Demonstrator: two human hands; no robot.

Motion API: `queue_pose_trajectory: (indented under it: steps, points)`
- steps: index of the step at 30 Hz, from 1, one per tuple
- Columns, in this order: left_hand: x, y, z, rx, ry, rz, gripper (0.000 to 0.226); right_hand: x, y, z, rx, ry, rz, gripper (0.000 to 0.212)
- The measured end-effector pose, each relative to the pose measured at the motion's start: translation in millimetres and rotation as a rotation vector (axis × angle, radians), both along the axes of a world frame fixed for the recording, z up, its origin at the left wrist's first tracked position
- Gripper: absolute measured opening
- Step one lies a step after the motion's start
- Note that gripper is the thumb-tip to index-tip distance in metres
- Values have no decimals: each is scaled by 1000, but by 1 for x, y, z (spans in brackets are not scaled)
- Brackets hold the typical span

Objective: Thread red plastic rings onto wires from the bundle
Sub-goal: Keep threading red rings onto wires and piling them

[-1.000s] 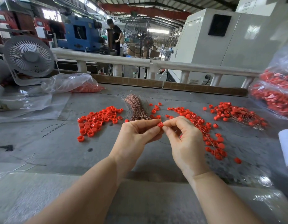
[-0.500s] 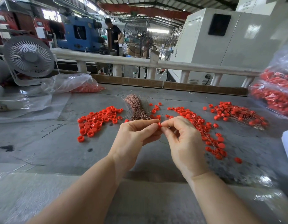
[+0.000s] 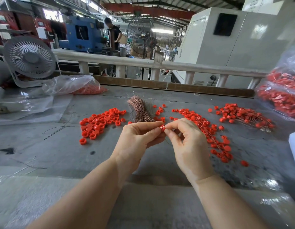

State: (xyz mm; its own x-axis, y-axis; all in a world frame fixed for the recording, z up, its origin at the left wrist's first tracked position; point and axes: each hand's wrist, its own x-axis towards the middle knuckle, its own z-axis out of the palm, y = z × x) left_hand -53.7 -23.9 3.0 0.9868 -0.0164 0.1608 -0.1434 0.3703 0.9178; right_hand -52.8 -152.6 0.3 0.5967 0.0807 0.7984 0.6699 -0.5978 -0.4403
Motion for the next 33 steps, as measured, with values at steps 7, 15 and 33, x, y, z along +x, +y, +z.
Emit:
queue_pose_trajectory:
  steps: [7,15,33]
  points:
    - [-1,0,2,21,-21,17,24,1,0,0,2,-11,4,5]
    - [-2,1,2,-7,14,-7,19,1,-1,-1,-21,-27,0,4]
    - [0,2,2,-55,61,-39,13,0,-2,-1,-46,-46,-3,5]
